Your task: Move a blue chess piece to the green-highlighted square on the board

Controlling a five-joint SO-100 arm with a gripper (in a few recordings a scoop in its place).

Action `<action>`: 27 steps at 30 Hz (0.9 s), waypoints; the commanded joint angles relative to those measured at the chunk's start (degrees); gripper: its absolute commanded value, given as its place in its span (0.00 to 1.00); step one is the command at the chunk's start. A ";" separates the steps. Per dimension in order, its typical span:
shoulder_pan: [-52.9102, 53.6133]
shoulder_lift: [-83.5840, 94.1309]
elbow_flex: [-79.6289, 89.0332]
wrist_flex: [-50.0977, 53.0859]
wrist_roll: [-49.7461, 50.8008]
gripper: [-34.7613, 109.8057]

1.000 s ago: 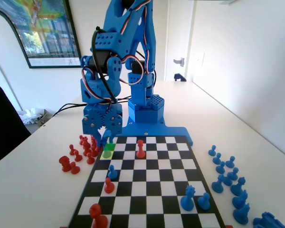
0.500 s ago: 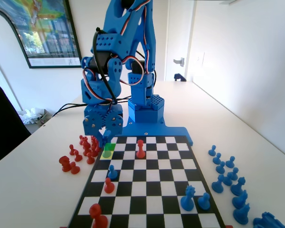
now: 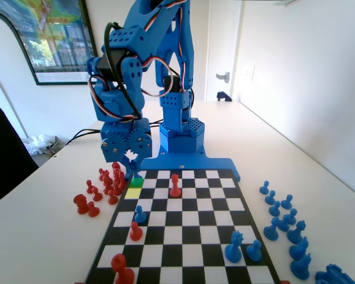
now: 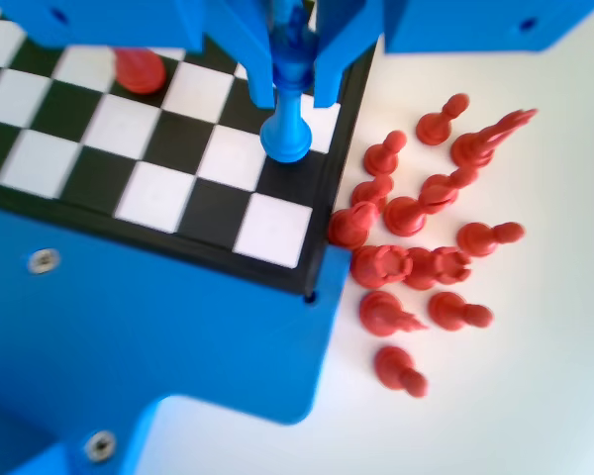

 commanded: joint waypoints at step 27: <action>1.76 4.39 8.35 -9.14 -1.85 0.31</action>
